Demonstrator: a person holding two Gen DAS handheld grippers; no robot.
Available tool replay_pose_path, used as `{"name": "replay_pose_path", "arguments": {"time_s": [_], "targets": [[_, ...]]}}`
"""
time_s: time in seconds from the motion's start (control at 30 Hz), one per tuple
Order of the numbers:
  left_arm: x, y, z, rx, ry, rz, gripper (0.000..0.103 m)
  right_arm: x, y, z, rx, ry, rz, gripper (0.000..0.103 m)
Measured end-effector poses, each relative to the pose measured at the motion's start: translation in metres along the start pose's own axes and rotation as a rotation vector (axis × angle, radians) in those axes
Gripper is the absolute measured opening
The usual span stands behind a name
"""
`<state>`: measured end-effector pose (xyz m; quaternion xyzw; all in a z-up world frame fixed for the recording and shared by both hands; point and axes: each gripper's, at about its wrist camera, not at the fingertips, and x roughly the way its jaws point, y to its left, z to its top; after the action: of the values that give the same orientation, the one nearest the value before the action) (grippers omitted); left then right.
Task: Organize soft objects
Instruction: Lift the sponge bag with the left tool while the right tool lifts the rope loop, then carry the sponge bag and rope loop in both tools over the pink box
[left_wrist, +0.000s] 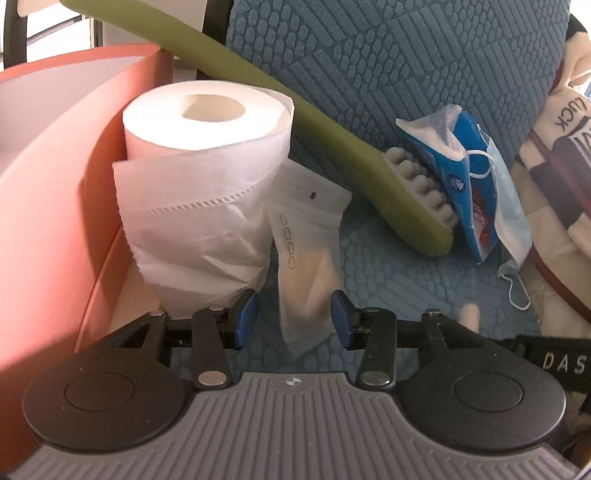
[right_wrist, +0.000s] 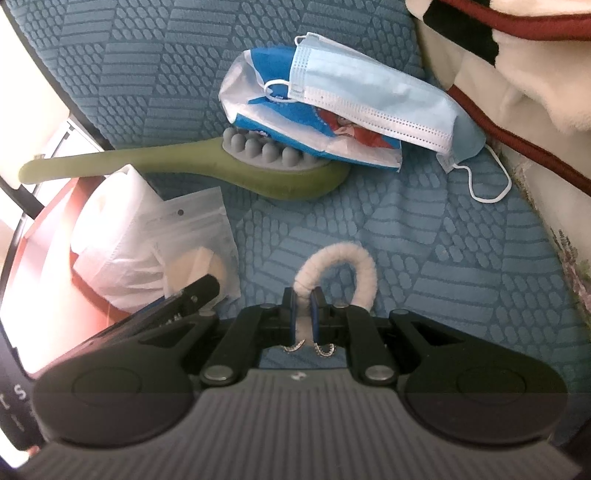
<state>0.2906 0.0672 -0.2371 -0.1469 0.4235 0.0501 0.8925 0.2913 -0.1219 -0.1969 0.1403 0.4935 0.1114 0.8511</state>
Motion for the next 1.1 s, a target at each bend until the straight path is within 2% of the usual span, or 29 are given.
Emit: {"name": "replay_pose_path", "arguments": {"time_s": [0.07, 0.1, 0.2, 0.3, 0.47, 0.93, 1.1], "targets": [[0.001, 0.000, 0.001, -0.004, -0.002, -0.018, 0.036, 0.001, 0.001, -0.001, -0.006, 0.004, 0.001, 0.012], [0.002, -0.001, 0.002, -0.001, 0.000, -0.028, 0.025, 0.001, 0.002, -0.001, -0.010, 0.005, 0.001, 0.012], [0.002, -0.003, 0.002, 0.001, 0.003, -0.042, 0.012, 0.003, 0.003, -0.001, -0.020, 0.009, 0.002, 0.012], [-0.007, -0.006, 0.003, 0.007, -0.012, -0.049, 0.010, 0.002, 0.004, 0.000, -0.028, 0.010, 0.001, 0.012], [-0.024, 0.000, 0.004, -0.042, 0.013, -0.059, 0.010, -0.001, 0.007, 0.001, -0.053, 0.009, -0.002, 0.012], [-0.091, 0.001, -0.012, 0.010, 0.001, -0.064, 0.010, -0.022, 0.026, -0.006, -0.191, -0.026, -0.018, 0.012], [-0.112, 0.006, -0.023, 0.013, 0.023, -0.071, 0.010, -0.033, 0.031, -0.017, -0.239, -0.041, -0.022, 0.012]]}}
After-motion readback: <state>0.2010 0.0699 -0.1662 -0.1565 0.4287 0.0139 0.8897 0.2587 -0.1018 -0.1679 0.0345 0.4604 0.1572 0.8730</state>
